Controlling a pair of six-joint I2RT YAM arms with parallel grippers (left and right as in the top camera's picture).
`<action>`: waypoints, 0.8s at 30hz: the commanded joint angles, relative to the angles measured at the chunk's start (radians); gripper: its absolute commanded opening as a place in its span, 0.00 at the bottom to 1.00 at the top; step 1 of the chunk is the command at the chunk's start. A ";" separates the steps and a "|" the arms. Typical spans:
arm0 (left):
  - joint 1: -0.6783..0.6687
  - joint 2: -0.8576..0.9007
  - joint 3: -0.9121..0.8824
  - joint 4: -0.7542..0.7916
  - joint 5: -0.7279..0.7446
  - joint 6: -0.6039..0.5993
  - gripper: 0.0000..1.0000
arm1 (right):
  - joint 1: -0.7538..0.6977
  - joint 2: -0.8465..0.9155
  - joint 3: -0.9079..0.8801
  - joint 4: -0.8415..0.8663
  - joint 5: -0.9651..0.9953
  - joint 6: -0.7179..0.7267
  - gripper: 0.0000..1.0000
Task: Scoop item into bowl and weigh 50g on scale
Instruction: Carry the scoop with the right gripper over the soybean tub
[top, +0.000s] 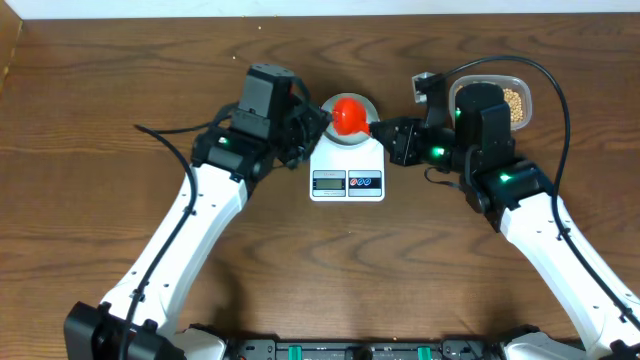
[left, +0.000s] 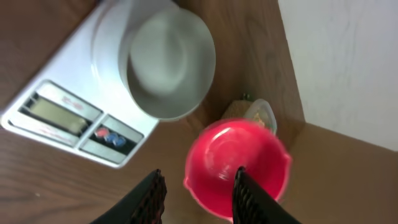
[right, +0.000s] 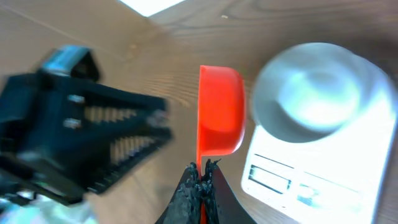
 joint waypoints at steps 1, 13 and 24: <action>0.041 -0.010 0.007 0.000 -0.003 0.169 0.38 | 0.000 0.002 0.018 -0.033 0.137 -0.133 0.01; 0.157 -0.009 0.007 -0.011 -0.003 0.538 0.38 | -0.119 -0.031 0.078 -0.212 0.126 -0.298 0.01; 0.238 -0.009 0.007 0.048 -0.003 0.654 0.53 | -0.214 -0.031 0.325 -0.484 0.201 -0.440 0.01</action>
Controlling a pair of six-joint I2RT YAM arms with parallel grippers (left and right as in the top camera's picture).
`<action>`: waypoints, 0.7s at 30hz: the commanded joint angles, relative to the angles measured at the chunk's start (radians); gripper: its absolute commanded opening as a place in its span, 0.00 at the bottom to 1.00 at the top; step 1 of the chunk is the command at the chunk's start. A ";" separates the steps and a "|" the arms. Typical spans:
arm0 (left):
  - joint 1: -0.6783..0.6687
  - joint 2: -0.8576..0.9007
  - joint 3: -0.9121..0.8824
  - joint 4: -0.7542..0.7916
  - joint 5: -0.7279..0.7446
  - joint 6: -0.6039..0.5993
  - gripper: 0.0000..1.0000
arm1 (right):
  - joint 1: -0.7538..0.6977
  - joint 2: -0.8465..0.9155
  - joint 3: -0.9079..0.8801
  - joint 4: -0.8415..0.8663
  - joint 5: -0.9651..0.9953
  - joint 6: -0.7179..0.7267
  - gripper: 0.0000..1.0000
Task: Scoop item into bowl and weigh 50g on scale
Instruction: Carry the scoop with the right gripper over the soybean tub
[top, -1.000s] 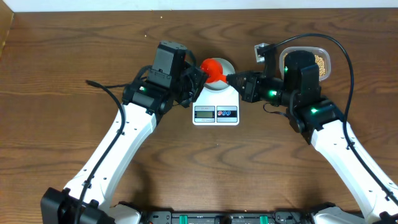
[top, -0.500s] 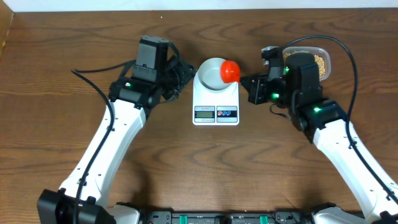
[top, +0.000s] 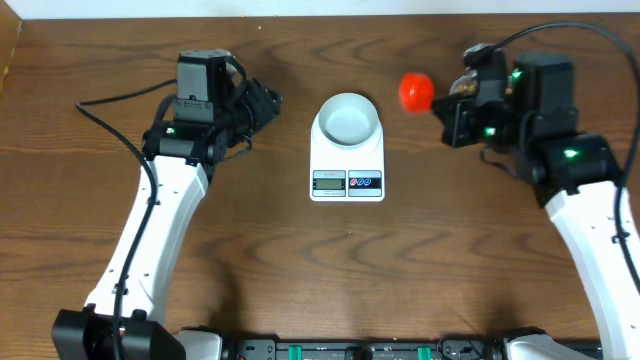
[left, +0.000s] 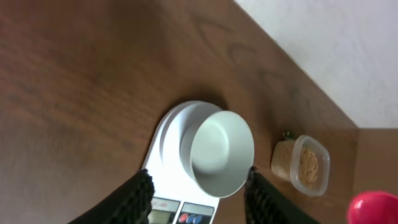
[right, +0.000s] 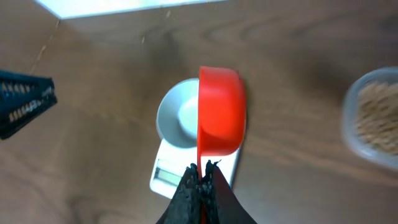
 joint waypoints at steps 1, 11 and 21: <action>0.005 -0.009 0.007 0.026 -0.003 0.126 0.54 | -0.053 -0.014 0.037 -0.018 0.030 -0.074 0.01; 0.027 -0.009 0.007 0.031 -0.019 0.408 0.67 | -0.130 -0.014 0.037 -0.076 0.031 -0.236 0.01; 0.034 -0.008 0.007 0.021 -0.232 0.417 0.96 | -0.130 -0.008 0.036 -0.090 0.122 -0.259 0.01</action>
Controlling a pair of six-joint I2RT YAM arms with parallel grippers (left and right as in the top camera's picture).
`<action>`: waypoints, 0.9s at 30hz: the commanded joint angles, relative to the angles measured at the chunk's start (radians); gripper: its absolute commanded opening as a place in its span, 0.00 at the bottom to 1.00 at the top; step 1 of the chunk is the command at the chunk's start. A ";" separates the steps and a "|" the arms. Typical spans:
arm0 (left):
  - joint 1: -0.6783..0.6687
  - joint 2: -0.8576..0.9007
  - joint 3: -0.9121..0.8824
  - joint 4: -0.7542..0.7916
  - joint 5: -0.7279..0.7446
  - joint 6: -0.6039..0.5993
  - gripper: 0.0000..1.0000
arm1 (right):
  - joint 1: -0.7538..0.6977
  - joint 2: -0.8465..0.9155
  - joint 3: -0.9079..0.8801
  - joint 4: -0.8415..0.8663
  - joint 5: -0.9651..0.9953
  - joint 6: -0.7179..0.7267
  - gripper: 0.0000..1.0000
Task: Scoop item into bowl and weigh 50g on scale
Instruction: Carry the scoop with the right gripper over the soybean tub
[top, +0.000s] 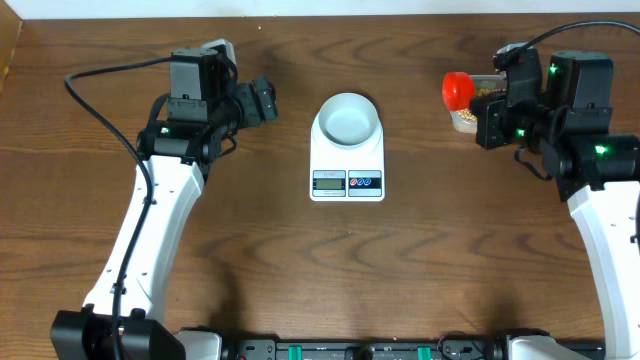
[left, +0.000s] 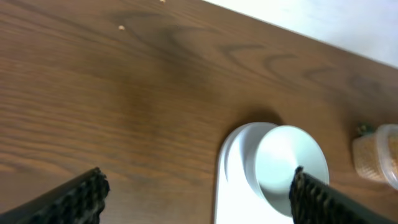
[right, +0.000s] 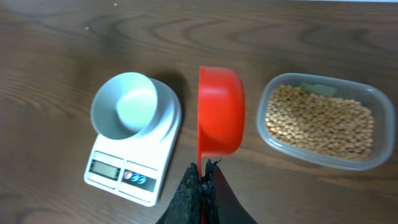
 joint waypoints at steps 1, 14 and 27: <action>0.007 -0.008 0.007 -0.002 -0.083 0.026 0.97 | -0.005 -0.004 0.016 0.000 0.051 -0.037 0.01; 0.007 -0.007 0.007 -0.006 -0.126 0.026 0.98 | -0.038 0.024 0.016 0.006 0.058 -0.066 0.02; 0.007 -0.007 0.007 -0.010 -0.127 0.026 0.98 | -0.064 0.024 0.016 -0.002 0.058 -0.067 0.01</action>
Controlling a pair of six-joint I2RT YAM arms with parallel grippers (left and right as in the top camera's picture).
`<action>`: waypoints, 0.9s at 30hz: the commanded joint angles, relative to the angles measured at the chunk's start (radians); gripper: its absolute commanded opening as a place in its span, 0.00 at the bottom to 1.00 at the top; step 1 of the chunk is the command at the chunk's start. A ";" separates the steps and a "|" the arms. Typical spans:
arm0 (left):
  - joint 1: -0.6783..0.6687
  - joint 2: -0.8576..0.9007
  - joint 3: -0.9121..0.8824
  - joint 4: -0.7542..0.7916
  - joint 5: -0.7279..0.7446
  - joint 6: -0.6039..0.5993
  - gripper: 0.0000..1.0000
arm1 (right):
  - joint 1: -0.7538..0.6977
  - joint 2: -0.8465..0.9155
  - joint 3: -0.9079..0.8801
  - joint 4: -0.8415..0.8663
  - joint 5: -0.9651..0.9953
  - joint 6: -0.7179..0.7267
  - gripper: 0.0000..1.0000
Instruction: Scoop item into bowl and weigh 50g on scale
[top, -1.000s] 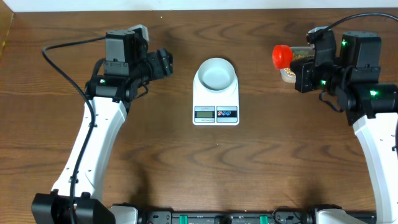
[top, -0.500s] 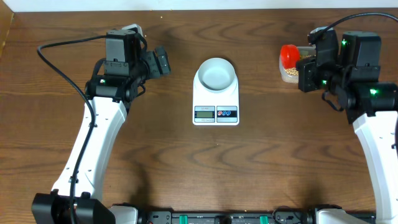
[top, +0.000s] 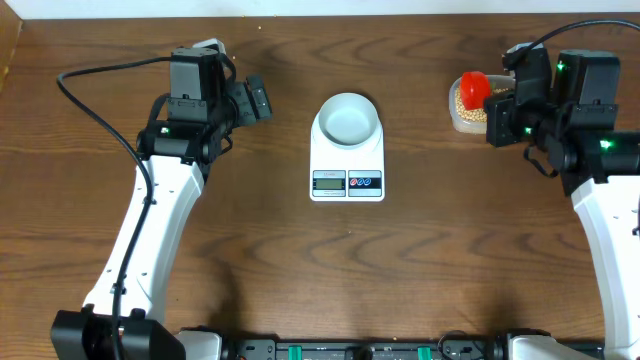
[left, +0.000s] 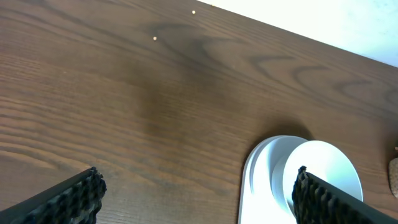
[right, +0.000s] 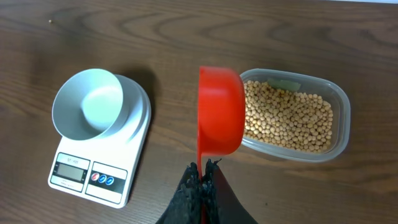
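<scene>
An empty white bowl (top: 348, 117) sits on the white scale (top: 347, 179) at mid-table, also seen as the bowl (right: 86, 104) on the scale (right: 87, 177). My right gripper (right: 201, 170) is shut on the handle of a red scoop (right: 220, 111), held on edge above the left end of a clear tub of soybeans (right: 292, 116). From overhead the scoop (top: 473, 87) hangs over the tub (top: 467, 108) at far right. My left gripper (top: 250, 102) is open, left of the scale, holding nothing; its fingertips (left: 73, 198) frame the bowl (left: 323, 171).
The brown wooden table (top: 320, 270) runs to a white wall along the far edge. Black cables trail from both arms. A few stray crumbs (left: 155, 38) lie on the wood behind the scale.
My right gripper carried the red scoop a little further right, from beside the tub to over its left end. The left arm barely shifted.
First both grippers crowded the scale, the red scoop held right over the bowl. Then the left arm had drawn back left and opened wider, while the right had lifted the scoop away to the right. The scoop then reached the bean tub and now overlaps it.
</scene>
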 joint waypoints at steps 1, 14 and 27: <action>0.007 -0.007 0.007 -0.008 -0.016 0.020 0.98 | -0.026 0.002 0.016 0.000 0.005 -0.014 0.01; 0.007 -0.007 0.007 -0.008 -0.016 0.021 0.98 | -0.061 0.005 0.016 0.006 0.001 -0.038 0.01; 0.007 -0.007 0.007 -0.005 -0.016 0.021 0.98 | -0.130 0.033 0.019 0.076 -0.150 -0.048 0.01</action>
